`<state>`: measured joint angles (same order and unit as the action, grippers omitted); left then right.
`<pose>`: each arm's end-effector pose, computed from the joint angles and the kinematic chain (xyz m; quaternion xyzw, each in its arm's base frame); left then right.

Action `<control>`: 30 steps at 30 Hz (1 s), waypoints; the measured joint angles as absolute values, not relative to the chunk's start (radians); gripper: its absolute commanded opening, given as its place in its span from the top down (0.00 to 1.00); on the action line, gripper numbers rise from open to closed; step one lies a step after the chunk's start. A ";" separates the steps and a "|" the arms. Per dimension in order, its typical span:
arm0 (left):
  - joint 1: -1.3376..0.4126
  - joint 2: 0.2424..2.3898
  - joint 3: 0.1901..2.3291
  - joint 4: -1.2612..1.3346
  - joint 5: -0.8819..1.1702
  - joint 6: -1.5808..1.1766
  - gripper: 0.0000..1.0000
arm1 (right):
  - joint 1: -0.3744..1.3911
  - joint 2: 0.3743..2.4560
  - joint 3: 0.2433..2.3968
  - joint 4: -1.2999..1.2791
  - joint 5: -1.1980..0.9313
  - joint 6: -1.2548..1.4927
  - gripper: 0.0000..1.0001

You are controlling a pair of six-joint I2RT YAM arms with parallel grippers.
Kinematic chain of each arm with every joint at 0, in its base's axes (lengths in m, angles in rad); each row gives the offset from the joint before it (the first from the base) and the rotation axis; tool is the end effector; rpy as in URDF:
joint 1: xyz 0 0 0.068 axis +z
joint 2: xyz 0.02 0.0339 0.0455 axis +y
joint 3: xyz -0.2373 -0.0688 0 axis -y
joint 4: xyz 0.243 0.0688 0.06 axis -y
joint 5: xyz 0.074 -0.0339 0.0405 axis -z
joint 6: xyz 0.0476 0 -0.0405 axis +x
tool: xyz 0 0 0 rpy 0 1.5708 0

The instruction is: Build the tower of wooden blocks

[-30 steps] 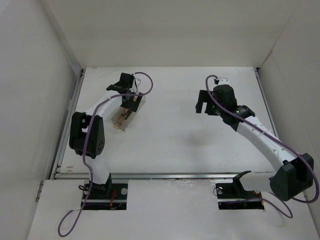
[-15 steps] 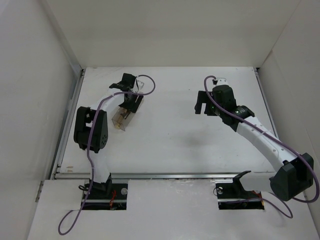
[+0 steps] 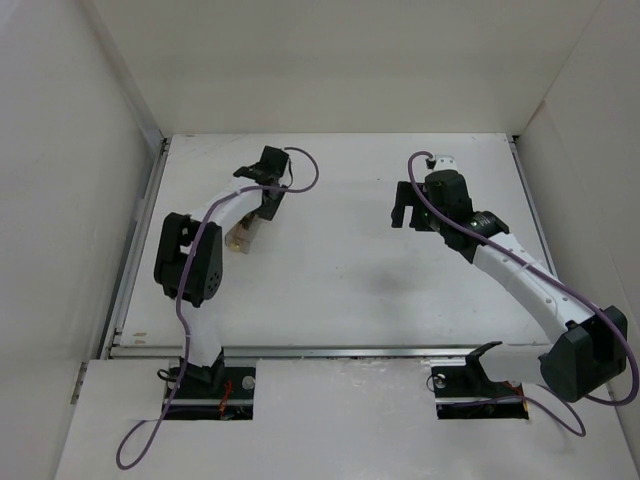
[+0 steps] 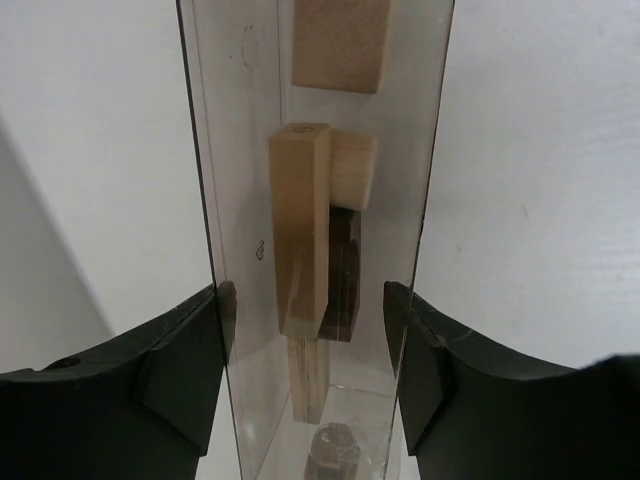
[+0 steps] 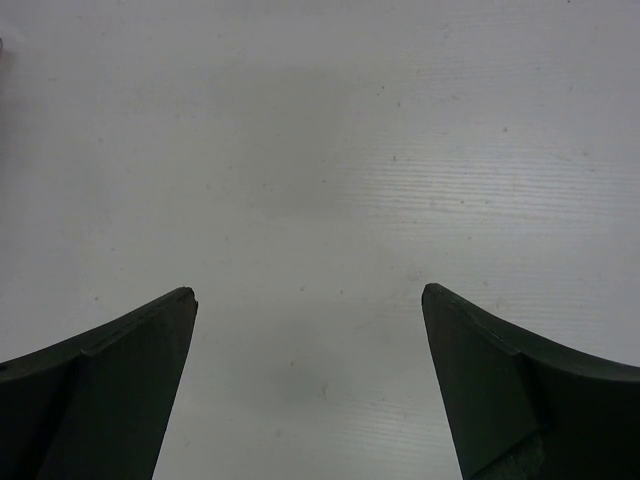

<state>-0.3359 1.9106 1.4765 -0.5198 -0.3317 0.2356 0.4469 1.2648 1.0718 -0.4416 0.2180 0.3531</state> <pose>0.3956 -0.1217 0.1924 0.2168 0.9158 0.1421 0.3069 0.2710 0.1184 0.2806 0.0074 0.8885 0.0852 0.4509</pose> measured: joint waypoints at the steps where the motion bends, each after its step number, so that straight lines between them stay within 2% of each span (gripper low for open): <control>1: -0.363 1.911 1.472 -0.501 -0.406 0.238 1.00 | 0.447 1.265 1.072 -0.442 0.221 0.353 0.00; 8: -0.560 1.942 1.346 -0.282 -0.840 0.327 1.00 | 0.459 1.265 1.072 -0.442 0.237 0.350 0.00; 16: -0.617 2.014 1.324 -0.213 -0.990 0.361 1.00 | 0.459 1.265 1.071 -0.442 0.257 0.350 0.00; 22: -0.621 2.015 1.412 -0.329 -0.942 0.287 1.00 | 0.459 1.265 1.067 -0.442 0.262 0.352 0.00; 27: -0.586 2.007 1.558 -0.450 -0.784 0.176 1.00 | 0.459 1.265 1.065 -0.443 0.243 0.355 0.00; 30: -0.507 1.973 1.589 -0.501 -0.636 0.121 1.00 | 0.459 1.275 1.066 -0.442 0.210 0.355 0.00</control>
